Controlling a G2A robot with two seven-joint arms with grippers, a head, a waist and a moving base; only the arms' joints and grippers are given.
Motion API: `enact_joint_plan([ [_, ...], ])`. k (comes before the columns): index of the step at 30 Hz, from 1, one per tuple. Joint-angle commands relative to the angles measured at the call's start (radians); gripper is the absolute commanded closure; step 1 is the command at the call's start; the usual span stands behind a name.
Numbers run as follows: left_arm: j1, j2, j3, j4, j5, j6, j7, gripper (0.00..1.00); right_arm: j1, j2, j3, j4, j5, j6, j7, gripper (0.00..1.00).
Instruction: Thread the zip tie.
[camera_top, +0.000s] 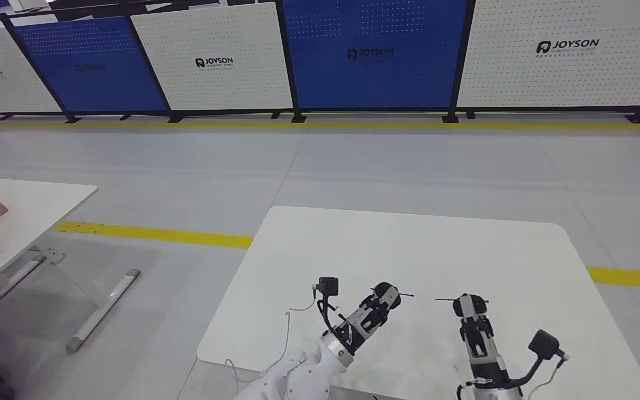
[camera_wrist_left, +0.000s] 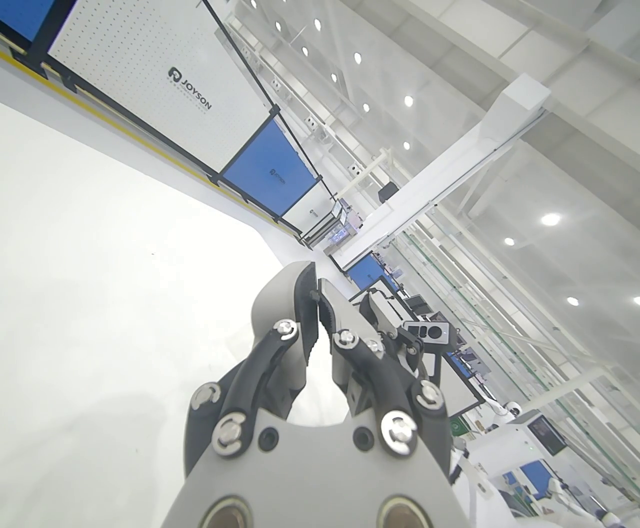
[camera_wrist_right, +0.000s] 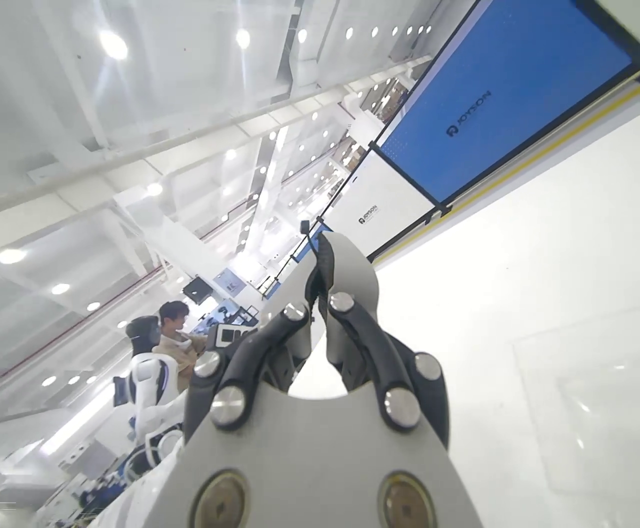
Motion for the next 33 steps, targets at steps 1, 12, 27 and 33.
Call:
enact_joint_plan([
  [1,0.0,0.0,0.0,0.0,0.0,0.0,0.0,1.0,0.007,-0.007,-0.017,0.011,-0.041,0.036,-0.016,1.0],
  [12,0.0,0.0,0.0,0.0,0.0,0.0,0.0,1.0,0.04,-0.026,-0.053,0.044,-0.077,0.055,0.013,1.0],
  [27,0.0,0.0,0.0,0.0,0.0,0.0,0.0,1.0,0.05,-0.041,-0.048,0.071,-0.059,-0.021,0.023,1.0],
  [33,0.0,0.0,0.0,0.0,0.0,0.0,0.0,1.0,0.057,-0.043,-0.052,0.082,-0.04,-0.023,0.055,1.0],
])
